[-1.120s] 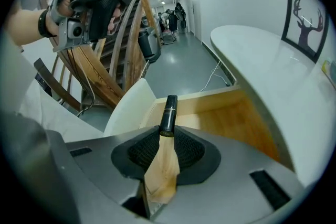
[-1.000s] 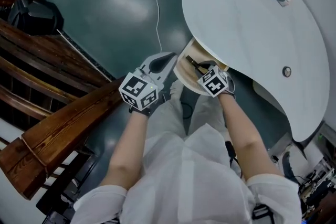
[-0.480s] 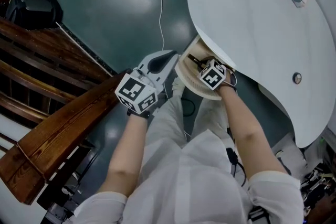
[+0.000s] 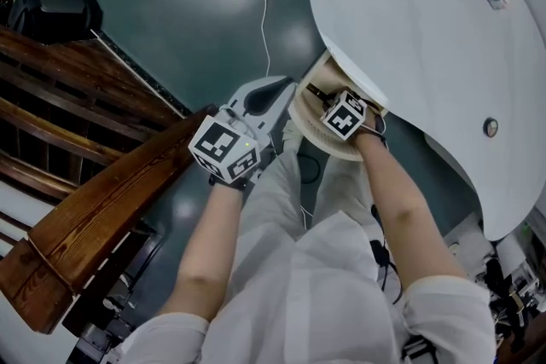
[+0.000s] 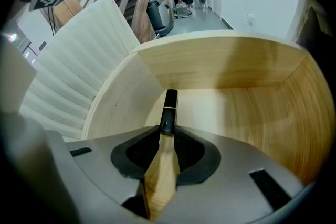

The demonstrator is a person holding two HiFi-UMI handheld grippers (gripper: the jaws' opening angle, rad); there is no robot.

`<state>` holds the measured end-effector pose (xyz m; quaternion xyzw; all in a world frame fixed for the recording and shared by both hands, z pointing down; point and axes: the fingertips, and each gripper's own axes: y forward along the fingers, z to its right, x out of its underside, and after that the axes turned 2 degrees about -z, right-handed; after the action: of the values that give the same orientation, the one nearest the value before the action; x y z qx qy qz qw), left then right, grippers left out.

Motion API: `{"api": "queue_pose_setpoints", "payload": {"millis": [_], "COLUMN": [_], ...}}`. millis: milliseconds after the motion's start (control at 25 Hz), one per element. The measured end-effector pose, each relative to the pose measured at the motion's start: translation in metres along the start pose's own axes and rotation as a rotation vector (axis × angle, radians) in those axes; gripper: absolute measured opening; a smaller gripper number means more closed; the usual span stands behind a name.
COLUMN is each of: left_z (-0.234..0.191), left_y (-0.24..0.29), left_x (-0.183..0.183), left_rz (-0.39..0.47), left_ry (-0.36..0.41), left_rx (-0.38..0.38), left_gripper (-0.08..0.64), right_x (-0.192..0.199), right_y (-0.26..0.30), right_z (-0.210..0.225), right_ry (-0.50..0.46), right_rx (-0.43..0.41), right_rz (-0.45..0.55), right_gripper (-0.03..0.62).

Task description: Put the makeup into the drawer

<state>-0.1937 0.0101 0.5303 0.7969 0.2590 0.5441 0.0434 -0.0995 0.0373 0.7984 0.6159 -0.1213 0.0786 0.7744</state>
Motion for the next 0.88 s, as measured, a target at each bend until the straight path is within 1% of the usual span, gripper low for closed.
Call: {"api": "queue_pose_setpoints", "payload": {"millis": [160, 560, 880], "left_z": [0.0005, 0.0010, 0.0006], "left_y": [0.0004, 0.0007, -0.0015], "left_x": [0.0008, 0.0022, -0.0007], "left_rz": [-0.003, -0.005, 0.000], "left_ry": [-0.002, -0.005, -0.005], "left_rx": [-0.002, -0.005, -0.004], "left_gripper": [0.021, 0.021, 0.021], "right_x": [0.0038, 0.0062, -0.0014], "right_y": [0.0033, 0.0073, -0.0010], "right_z": [-0.0008, -0.0018, -0.0033], "right_ry": [-0.008, 0.014, 0.013], "right_rx": [-0.016, -0.034, -0.022], "right_rz": [-0.019, -0.032, -0.017], "right_gripper": [0.084, 0.086, 0.086]}}
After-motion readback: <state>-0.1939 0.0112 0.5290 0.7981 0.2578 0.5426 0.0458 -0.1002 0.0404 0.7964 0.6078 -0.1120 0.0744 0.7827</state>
